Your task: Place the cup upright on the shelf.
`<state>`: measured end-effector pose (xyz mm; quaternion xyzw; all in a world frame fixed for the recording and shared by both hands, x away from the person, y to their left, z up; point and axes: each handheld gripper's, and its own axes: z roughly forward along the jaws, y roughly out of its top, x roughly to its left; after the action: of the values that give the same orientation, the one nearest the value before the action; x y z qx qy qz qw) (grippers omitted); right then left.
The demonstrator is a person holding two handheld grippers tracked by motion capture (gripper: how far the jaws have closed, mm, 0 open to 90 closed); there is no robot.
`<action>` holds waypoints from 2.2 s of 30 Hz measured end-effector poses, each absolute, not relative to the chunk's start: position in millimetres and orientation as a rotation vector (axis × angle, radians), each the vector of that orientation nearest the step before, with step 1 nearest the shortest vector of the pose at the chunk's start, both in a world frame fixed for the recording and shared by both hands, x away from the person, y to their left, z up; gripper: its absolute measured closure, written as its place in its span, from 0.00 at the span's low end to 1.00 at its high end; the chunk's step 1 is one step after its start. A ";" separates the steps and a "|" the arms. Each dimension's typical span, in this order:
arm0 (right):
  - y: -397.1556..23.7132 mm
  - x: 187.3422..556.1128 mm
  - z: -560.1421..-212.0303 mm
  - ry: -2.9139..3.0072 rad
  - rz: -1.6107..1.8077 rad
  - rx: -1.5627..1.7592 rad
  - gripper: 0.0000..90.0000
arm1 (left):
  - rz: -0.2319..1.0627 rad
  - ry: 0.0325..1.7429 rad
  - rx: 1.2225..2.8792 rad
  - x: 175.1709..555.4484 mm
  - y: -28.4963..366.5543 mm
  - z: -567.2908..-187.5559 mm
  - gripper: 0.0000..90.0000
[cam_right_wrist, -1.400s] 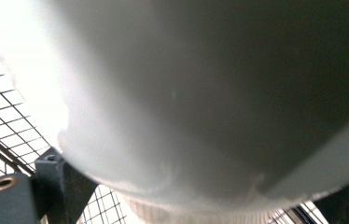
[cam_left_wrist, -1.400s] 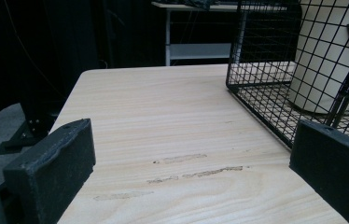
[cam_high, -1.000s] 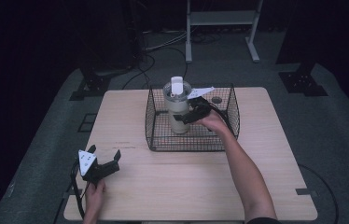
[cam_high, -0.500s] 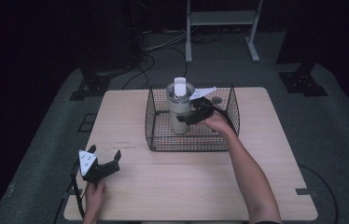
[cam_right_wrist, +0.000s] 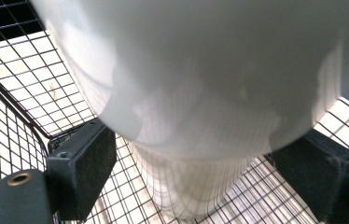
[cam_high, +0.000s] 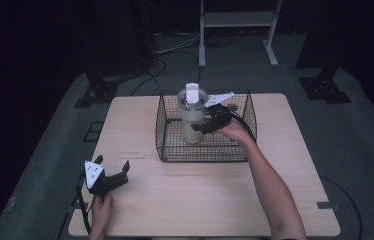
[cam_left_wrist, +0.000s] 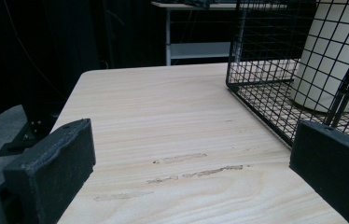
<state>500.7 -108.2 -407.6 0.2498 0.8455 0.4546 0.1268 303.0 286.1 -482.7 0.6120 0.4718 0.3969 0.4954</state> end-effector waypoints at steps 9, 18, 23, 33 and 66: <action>-115.2 493.4 -397.7 2.482 1.295 0.759 0.15 | 0.963 1.146 1.482 302.8 285.7 -482.7 0.00; -123.7 486.1 -383.9 2.484 1.261 0.796 0.15 | 0.967 1.147 1.483 303.2 285.1 -482.8 0.00; -132.8 479.9 -373.9 2.485 1.265 0.815 0.15 | 0.966 1.147 1.483 303.1 285.2 -482.8 0.00; -148.9 464.5 -355.2 2.466 1.264 0.834 0.15 | 0.969 1.139 1.494 301.9 284.7 -482.6 0.00; -185.1 411.8 -347.7 2.455 1.311 0.764 0.15 | 0.974 1.139 1.503 303.0 284.2 -482.7 0.00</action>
<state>411.8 -185.1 -347.7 0.2626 0.8437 0.4505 0.1274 303.0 284.2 -482.7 0.6182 0.4686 0.4005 0.4876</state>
